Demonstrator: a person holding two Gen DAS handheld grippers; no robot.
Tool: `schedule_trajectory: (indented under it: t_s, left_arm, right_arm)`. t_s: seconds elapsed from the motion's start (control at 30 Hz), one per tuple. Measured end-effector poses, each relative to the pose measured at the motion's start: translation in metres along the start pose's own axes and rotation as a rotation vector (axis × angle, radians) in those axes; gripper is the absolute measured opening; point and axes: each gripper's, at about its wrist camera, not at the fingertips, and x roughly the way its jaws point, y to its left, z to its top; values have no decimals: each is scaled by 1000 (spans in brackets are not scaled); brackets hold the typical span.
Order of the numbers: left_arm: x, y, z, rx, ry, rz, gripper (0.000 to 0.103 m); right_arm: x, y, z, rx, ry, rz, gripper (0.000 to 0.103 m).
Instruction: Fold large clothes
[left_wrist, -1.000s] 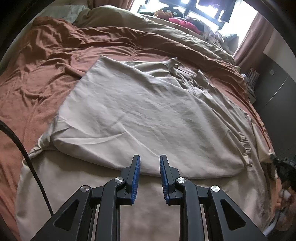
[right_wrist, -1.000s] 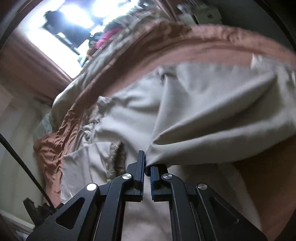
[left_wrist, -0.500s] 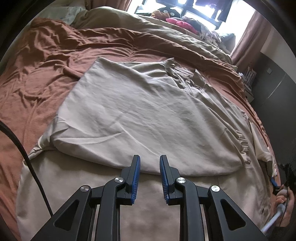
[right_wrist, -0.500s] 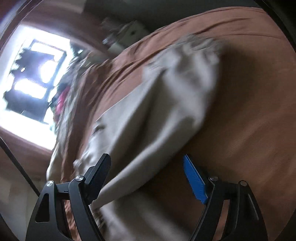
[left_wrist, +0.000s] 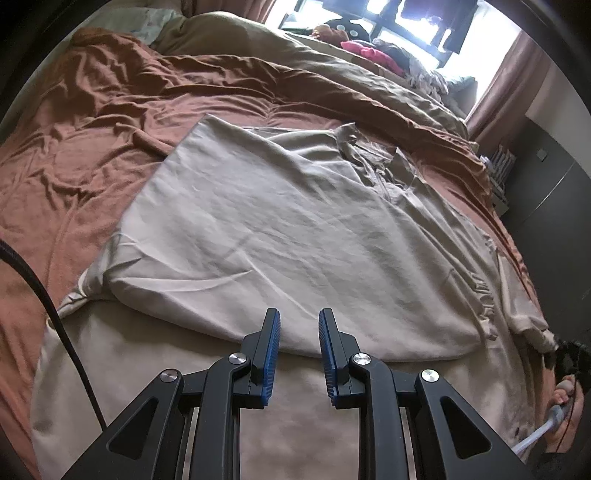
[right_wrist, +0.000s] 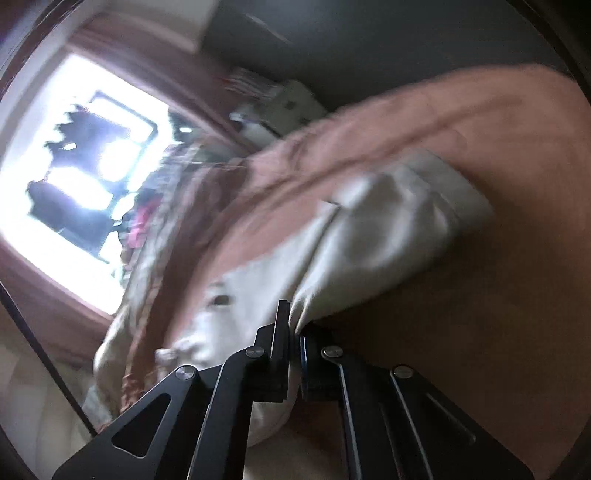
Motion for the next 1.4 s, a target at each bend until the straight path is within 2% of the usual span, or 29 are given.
schedule_trajectory:
  t_s: [0.13, 0.27, 0.4, 0.5, 0.57, 0.6, 0.67, 0.7, 0.73, 0.8, 0.93, 0.97, 1.03, 1.1, 1.17, 1.23, 1.27, 1.33, 1.37, 1.4]
  left_arm:
    - [-5, -3, 0, -3, -12, -12, 23]
    - [-9, 0, 2, -26, -20, -24, 23]
    - [-13, 3, 4, -45, -31, -29, 23]
    - [-16, 7, 5, -62, -37, -33, 23]
    - [-17, 11, 6, -75, -42, -33, 23]
    - [-18, 13, 6, -81, -44, -32, 23]
    - [-19, 16, 6, -91, -48, -29, 23]
    - [-20, 18, 6, -96, -49, -28, 23]
    - [-21, 20, 7, -100, -50, -26, 23]
    - [-23, 24, 7, -105, -52, -22, 23]
    - [-25, 34, 7, -126, -56, -6, 23]
    - [-25, 35, 6, -128, -56, 1, 23]
    - [-22, 39, 6, -127, -48, 18, 23]
    - [-19, 41, 5, -127, -38, 27, 23]
    - [-16, 42, 5, -124, -27, 33, 23]
    - [-14, 42, 5, -122, -20, 41, 23]
    - [-13, 40, 4, -123, -13, 38, 23]
    - [-12, 35, 3, -115, -4, 26, 23]
    - [-11, 29, 2, -103, 2, 18, 23]
    - [-11, 24, 2, -91, 6, 12, 27]
  right_arm:
    - [-31, 47, -11, -99, -18, 129, 1]
    - [-56, 97, -37, -213, -7, 274, 1]
    - [-68, 138, -70, -308, 48, 369, 1]
    - [-68, 154, -93, -356, 91, 404, 1]
    - [-57, 164, -100, -383, 140, 423, 1]
    - [-45, 156, -88, -393, 159, 427, 1]
    - [-28, 161, -84, -438, 216, 419, 1]
    - [-23, 167, -95, -469, 249, 405, 1]
    - [-10, 164, -89, -482, 273, 396, 1]
    - [10, 171, -99, -507, 349, 361, 1]
    - [58, 198, -132, -560, 496, 301, 1]
    - [71, 216, -130, -571, 530, 288, 1]
    - [88, 225, -145, -593, 600, 228, 1]
    - [118, 245, -139, -613, 633, 153, 1]
    - [127, 264, -134, -616, 679, 90, 1]
    - [110, 265, -128, -576, 703, 83, 2]
    - [101, 264, -119, -546, 702, 98, 6]
    - [80, 252, -105, -505, 693, 120, 35]
    - [69, 245, -95, -480, 671, 139, 64]
    - [60, 238, -84, -457, 641, 150, 71]
